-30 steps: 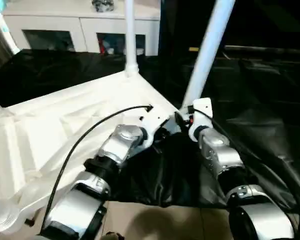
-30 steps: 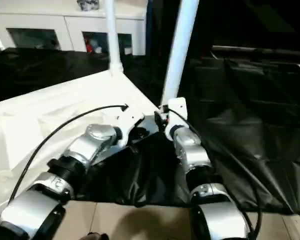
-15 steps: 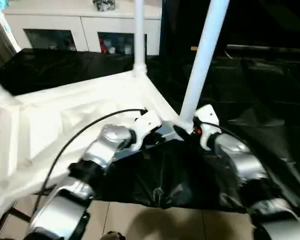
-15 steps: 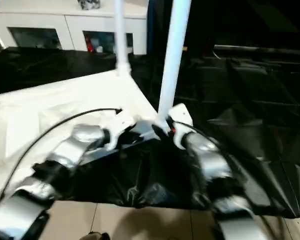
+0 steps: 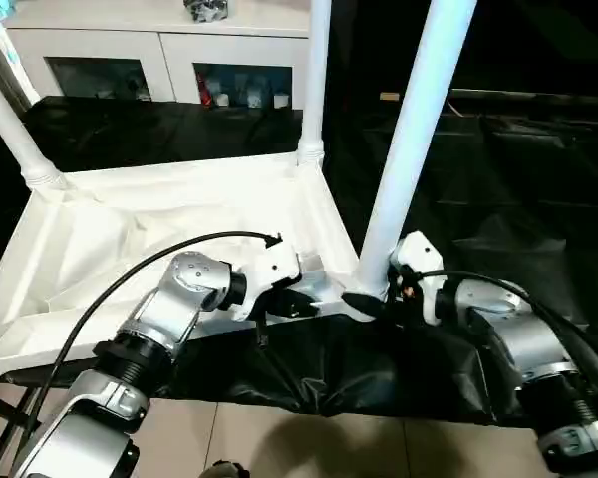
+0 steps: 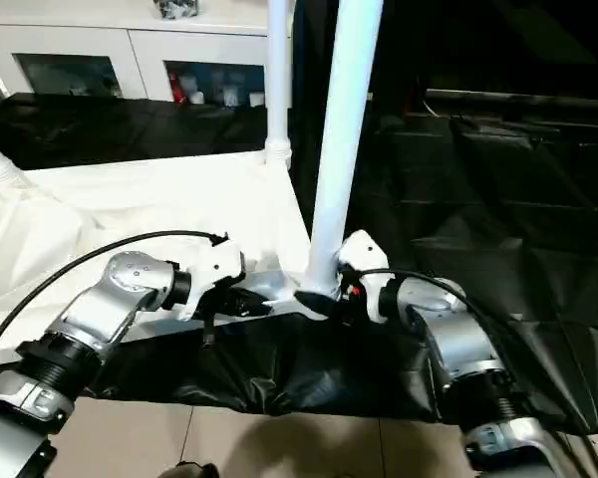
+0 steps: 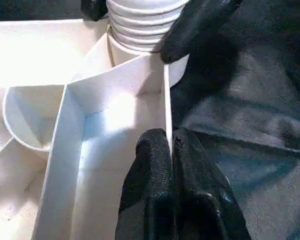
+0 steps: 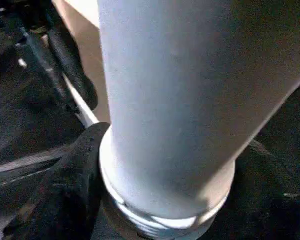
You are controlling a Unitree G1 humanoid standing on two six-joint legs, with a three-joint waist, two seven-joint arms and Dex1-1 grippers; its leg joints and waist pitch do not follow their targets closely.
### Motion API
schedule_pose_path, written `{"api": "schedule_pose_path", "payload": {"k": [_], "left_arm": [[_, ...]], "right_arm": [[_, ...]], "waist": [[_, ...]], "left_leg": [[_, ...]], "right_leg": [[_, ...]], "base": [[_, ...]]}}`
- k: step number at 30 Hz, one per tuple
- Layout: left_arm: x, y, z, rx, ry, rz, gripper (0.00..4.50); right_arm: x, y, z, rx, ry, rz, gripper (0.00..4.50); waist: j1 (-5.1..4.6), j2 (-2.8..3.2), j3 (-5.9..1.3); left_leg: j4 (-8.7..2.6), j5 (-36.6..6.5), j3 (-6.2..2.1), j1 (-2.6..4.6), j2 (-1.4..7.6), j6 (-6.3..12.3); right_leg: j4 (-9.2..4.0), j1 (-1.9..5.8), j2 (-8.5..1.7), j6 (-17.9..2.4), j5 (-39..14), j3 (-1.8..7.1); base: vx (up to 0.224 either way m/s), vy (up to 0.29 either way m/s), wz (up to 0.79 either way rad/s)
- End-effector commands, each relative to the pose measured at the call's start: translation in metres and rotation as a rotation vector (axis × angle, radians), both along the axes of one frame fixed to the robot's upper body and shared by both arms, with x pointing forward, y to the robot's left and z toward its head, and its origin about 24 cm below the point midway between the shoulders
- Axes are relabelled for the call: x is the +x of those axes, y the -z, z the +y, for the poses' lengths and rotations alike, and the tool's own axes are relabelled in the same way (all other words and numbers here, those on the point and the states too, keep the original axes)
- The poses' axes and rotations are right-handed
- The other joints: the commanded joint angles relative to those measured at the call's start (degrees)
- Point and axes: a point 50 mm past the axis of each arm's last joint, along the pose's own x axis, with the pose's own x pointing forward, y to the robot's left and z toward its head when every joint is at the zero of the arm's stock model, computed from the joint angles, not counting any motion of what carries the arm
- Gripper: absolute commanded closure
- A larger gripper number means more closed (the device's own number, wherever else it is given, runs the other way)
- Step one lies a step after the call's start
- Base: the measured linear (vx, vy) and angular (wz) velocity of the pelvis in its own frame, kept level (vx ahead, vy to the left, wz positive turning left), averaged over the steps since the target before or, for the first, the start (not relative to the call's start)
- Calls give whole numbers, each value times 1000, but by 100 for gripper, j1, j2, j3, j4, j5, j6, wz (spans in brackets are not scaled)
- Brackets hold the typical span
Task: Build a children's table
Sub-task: Rotate leg to tighten
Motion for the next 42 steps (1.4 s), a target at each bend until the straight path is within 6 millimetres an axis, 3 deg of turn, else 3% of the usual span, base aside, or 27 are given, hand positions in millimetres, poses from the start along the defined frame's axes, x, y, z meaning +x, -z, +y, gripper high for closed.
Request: {"api": "schedule_pose_path", "payload": {"k": [1, 4, 11, 15, 18, 24, 25, 27, 33, 38, 42], "left_arm": [[-7, -4, -11, -4, 107, 7, 450], [-8, -3, -9, 6, 111, 16, 450], [-5, -1, -12, -5, 69, -3, 450], [15, 0, -21, -30, -166, -51, 450], [27, -1, -28, -40, -322, -87, 450], [38, -6, -49, -84, -455, -113, 450], [38, -7, -52, -90, -446, -116, 450], [36, -9, -60, -103, -405, -122, 450], [31, -7, -57, -97, -319, -130, 450], [27, -3, -48, -74, -256, -123, 450], [19, -2, -37, -65, -154, -108, 450]], "right_arm": [[0, 1, 0, -36, -9, -2, 141], [-1, -1, 4, -20, -25, 3, 168], [-5, 4, 9, 29, -19, 37, 175], [12, 13, 13, 77, 226, 10, 175], [24, 21, 17, 68, 427, -2, 175], [41, 26, 40, 157, 730, 50, 176], [42, 25, 44, 163, 731, 45, 176], [44, 23, 53, 163, 695, 20, 120], [43, 17, 49, 132, 606, -38, 63], [42, 12, 34, 108, 539, -78, 58], [32, 11, 19, 60, 375, -80, 58]], "waist": [[0, -33, -389], [-1, -36, -387], [-6, -35, -390], [-28, -26, -379], [-70, -39, -376], [-124, -73, -382], [-125, -66, -381], [-113, -79, -399], [-92, -78, -404], [-76, -74, -398], [-52, -72, -396]], "left_leg": [[-383, -2156, -35, 234, 61, 6], [-382, -2174, -34, 239, 60, 1], [-379, -2117, -31, 233, 58, 15], [-371, -2242, -22, 252, 47, -81], [-378, -2438, -58, 258, 13, -231], [-378, -2498, -70, 250, 4, -182], [-377, -2495, -70, 252, 1, -175], [-377, -2297, -60, 217, 7, -87], [-367, -2059, -36, 203, 14, 31], [-367, -2042, -30, 206, 23, 68], [-370, -2028, -26, 208, 38, 116]], "right_leg": [[-426, 180, -118, -1039, -1707, 32], [-430, 176, -113, -1037, -1749, 31], [-420, 186, -113, -1077, -1637, 31], [-440, 142, -116, -1056, -1863, 39], [-488, 122, -132, -878, -2414, 12], [-534, 111, -128, -801, -2460, -1], [-531, 112, -121, -795, -2446, -5], [-506, 149, -122, -816, -2134, 0], [-470, 181, -123, -920, -1777, 10], [-477, 196, -129, -932, -1790, 13], [-465, 199, -120, -971, -1705, 19]], "base": [[0, 0, 0], [0, 0, 0], [0, 0, 0], [0, 0, 0], [-17, 3, -1], [0, 0, 0], [0, 0, 0], [0, 0, 0], [0, 0, 0], [0, 0, 0], [0, 0, 0]]}}
